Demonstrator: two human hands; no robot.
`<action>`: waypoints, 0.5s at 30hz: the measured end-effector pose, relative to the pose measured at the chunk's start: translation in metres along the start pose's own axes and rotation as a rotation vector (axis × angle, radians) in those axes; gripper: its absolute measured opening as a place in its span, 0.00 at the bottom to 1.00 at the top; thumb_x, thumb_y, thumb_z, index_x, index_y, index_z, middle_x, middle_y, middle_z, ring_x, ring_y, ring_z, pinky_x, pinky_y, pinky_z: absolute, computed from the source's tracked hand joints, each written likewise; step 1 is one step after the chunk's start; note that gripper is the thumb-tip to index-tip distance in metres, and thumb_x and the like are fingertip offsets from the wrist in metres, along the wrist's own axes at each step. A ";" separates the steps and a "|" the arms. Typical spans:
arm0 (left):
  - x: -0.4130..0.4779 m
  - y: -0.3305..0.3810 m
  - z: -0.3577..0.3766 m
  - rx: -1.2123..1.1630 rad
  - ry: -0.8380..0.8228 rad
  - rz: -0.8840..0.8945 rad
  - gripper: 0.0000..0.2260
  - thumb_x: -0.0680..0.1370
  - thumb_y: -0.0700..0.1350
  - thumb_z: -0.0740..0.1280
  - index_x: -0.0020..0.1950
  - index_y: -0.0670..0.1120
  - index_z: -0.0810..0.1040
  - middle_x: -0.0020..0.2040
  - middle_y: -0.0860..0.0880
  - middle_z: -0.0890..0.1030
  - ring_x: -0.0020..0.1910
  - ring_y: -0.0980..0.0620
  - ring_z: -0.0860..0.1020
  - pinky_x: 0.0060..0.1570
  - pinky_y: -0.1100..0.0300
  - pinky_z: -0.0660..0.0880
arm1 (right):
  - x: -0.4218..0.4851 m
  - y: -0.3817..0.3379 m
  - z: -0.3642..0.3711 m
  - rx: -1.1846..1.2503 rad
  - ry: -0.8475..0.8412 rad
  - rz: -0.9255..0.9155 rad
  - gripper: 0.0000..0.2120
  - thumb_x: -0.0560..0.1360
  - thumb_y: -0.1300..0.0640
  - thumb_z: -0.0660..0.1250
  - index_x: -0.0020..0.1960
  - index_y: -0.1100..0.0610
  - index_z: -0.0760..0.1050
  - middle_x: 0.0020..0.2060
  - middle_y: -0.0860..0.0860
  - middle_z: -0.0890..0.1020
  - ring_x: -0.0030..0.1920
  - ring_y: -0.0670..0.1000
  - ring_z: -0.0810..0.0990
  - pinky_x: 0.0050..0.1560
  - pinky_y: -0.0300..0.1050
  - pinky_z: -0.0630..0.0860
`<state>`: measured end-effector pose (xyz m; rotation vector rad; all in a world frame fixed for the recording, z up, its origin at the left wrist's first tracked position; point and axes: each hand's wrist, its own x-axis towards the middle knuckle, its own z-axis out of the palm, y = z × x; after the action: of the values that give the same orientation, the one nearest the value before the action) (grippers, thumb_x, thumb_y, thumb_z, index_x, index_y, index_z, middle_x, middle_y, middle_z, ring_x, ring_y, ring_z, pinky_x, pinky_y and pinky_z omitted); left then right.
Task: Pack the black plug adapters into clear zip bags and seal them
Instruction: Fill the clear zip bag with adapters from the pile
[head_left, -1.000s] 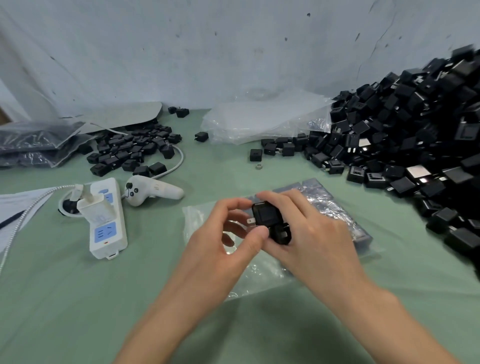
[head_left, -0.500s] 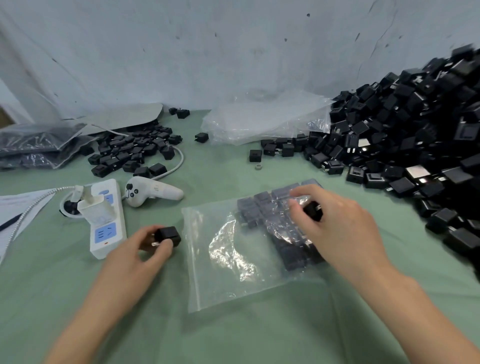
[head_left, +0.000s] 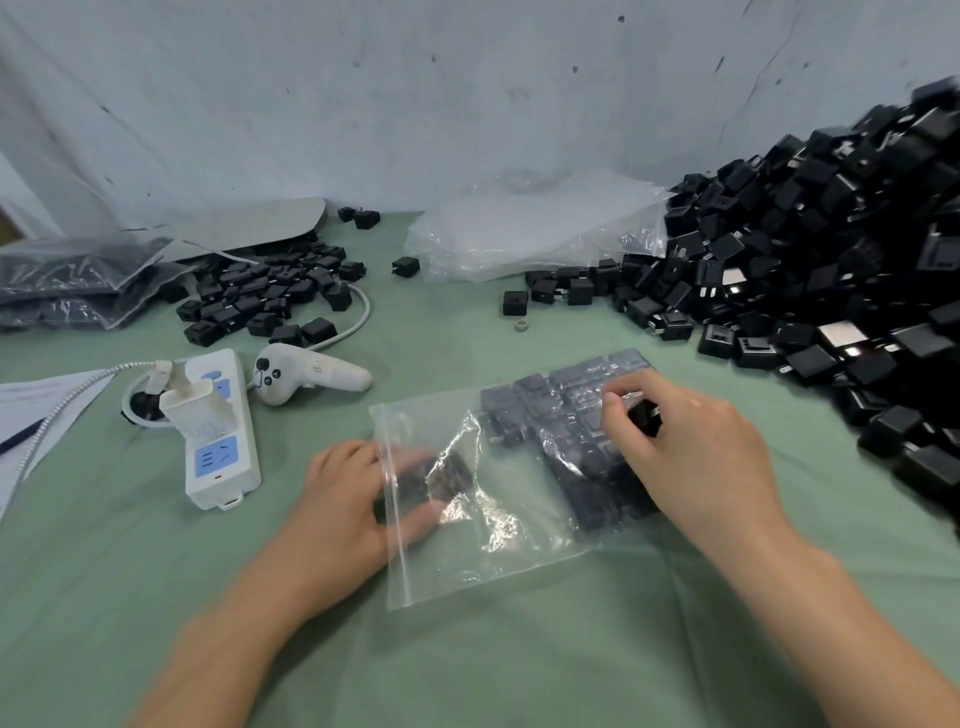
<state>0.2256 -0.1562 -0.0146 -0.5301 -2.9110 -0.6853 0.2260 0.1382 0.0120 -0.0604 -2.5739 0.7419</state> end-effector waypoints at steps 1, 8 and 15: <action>0.002 -0.001 -0.001 -0.002 -0.003 0.020 0.24 0.71 0.72 0.58 0.64 0.67 0.74 0.57 0.67 0.74 0.63 0.59 0.67 0.65 0.64 0.56 | 0.000 0.000 0.000 -0.003 0.001 0.001 0.05 0.78 0.45 0.62 0.47 0.42 0.77 0.30 0.37 0.73 0.32 0.45 0.70 0.30 0.36 0.61; 0.022 0.006 -0.002 0.023 -0.036 0.149 0.18 0.75 0.68 0.58 0.64 0.70 0.69 0.48 0.68 0.73 0.59 0.71 0.63 0.64 0.65 0.56 | 0.000 0.001 0.000 -0.128 0.011 -0.039 0.05 0.79 0.46 0.64 0.48 0.43 0.77 0.32 0.40 0.75 0.32 0.49 0.69 0.29 0.36 0.58; 0.037 0.026 0.007 0.146 -0.055 0.174 0.25 0.72 0.66 0.57 0.68 0.65 0.74 0.44 0.63 0.68 0.47 0.54 0.69 0.59 0.53 0.69 | 0.003 -0.001 0.005 -0.189 0.044 -0.092 0.05 0.78 0.47 0.65 0.47 0.45 0.79 0.38 0.42 0.84 0.33 0.53 0.78 0.28 0.41 0.61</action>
<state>0.2005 -0.1194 -0.0034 -0.7837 -2.8892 -0.4383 0.2216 0.1358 0.0099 -0.0178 -2.5787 0.4573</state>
